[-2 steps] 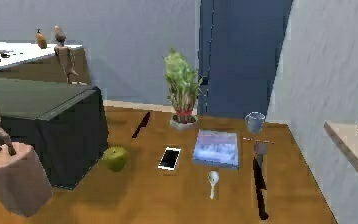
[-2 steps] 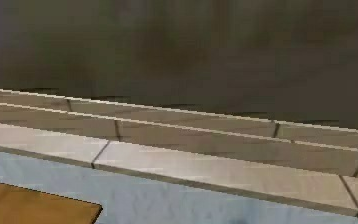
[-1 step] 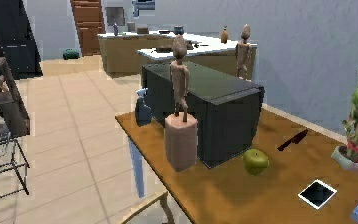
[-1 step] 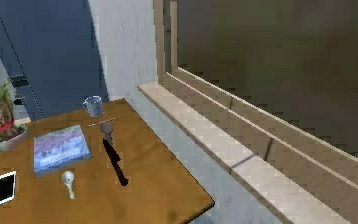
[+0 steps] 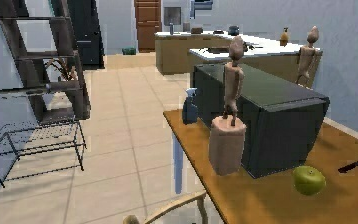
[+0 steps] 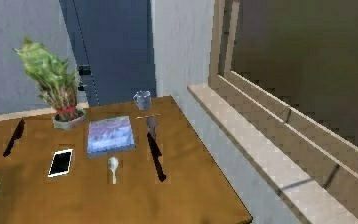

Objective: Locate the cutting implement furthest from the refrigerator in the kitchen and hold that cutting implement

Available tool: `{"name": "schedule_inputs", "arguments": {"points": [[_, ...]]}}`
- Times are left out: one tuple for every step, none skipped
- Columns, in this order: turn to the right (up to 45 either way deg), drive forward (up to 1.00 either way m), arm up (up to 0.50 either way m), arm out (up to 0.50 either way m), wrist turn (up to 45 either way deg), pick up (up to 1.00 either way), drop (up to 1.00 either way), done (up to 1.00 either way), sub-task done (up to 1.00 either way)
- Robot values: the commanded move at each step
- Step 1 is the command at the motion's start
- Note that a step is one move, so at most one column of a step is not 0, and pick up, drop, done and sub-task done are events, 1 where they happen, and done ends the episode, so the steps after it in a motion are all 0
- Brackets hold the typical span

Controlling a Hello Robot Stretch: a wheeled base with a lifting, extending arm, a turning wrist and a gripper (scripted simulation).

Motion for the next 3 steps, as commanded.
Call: {"name": "schedule_inputs", "arguments": {"points": [[0.0,0.00,0.50,0.00,0.0,0.00,0.00,0.00,0.00],[0.0,0.00,0.38,0.00,0.0,0.00,0.00,0.00,0.00],[0.0,0.00,0.00,0.26,0.0,0.00,0.00,0.00,0.00]]}}
